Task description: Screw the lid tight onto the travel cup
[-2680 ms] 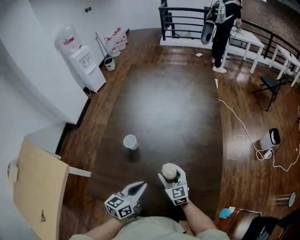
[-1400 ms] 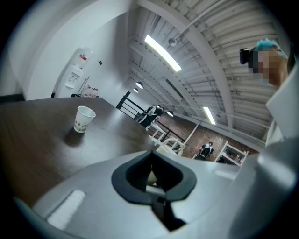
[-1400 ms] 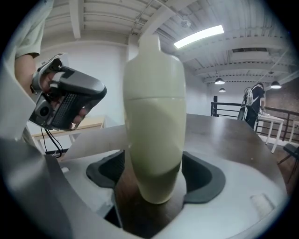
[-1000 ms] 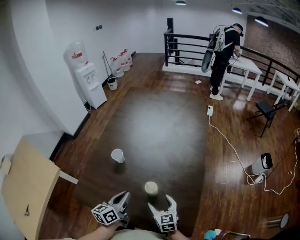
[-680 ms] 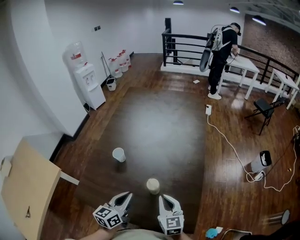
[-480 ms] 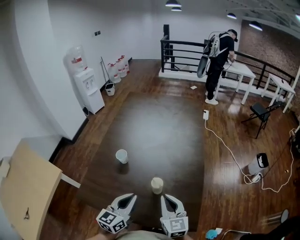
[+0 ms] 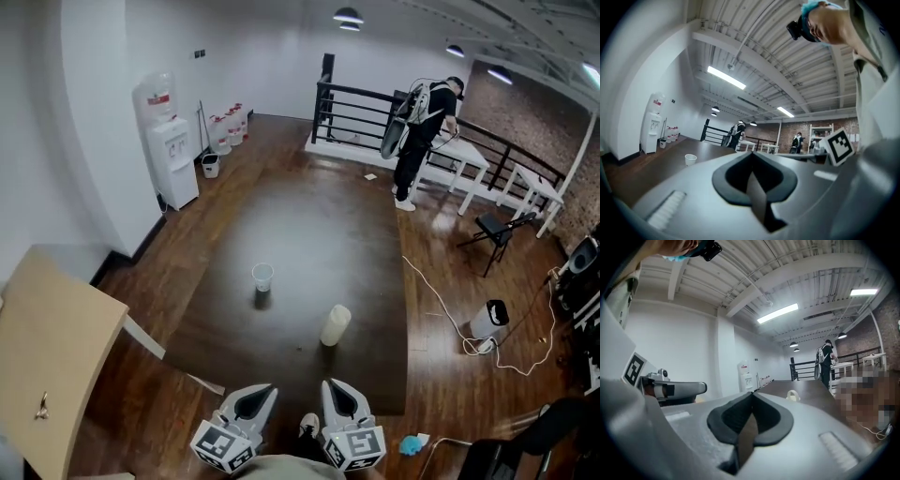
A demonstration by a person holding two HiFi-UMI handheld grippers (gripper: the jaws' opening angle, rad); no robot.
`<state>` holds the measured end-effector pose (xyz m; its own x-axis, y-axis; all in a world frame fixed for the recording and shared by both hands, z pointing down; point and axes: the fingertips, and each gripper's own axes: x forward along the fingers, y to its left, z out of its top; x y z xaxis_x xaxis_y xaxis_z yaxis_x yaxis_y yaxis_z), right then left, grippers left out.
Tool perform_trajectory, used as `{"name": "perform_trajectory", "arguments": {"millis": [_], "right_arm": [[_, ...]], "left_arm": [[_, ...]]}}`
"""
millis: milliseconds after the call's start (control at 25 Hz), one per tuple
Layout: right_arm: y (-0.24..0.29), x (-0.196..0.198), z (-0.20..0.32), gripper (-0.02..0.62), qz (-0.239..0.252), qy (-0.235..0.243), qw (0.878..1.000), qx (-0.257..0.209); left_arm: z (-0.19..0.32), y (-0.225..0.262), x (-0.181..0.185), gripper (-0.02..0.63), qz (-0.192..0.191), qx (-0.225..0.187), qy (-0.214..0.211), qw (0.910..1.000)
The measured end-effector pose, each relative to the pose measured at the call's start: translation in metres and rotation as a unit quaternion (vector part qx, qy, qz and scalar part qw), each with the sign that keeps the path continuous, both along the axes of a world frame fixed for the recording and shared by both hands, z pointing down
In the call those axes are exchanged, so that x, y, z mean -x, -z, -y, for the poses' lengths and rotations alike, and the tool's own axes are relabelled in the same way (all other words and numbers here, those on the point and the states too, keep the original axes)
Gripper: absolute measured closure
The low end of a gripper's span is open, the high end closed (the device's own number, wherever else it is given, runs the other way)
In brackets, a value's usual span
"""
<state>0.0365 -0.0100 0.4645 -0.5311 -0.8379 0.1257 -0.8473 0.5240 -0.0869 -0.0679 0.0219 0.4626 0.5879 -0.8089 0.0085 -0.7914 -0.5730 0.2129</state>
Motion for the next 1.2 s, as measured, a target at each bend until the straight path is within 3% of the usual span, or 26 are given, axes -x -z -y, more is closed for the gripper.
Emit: {"name": "perform_trajectory", "arguments": {"millis": [360,720,1000,1200], "right_arm": [[0.015,0.021,-0.108,0.595,-0.030,-0.023,0.999,-0.006],[0.043,0.023,-0.161,0.595,-0.024,-0.008,0.999,-0.027],[0.049,-0.011,-0.214,0.595,-0.013,0.015,0.999,-0.046],[0.031,-0.039,-0.253,0.595,-0.008,0.032,0.999,-0.032]], "left_arm": [[-0.094,0.008,0.022,0.604,-0.023,-0.021,-0.031,0.9990],[-0.147,0.028,0.018,0.604,-0.021,-0.035,-0.023,0.9989],[-0.194,0.038,-0.034,0.604,-0.043,-0.030,-0.022,0.9984],[-0.233,0.026,-0.067,0.604,-0.027,-0.026,-0.016,0.9992]]}}
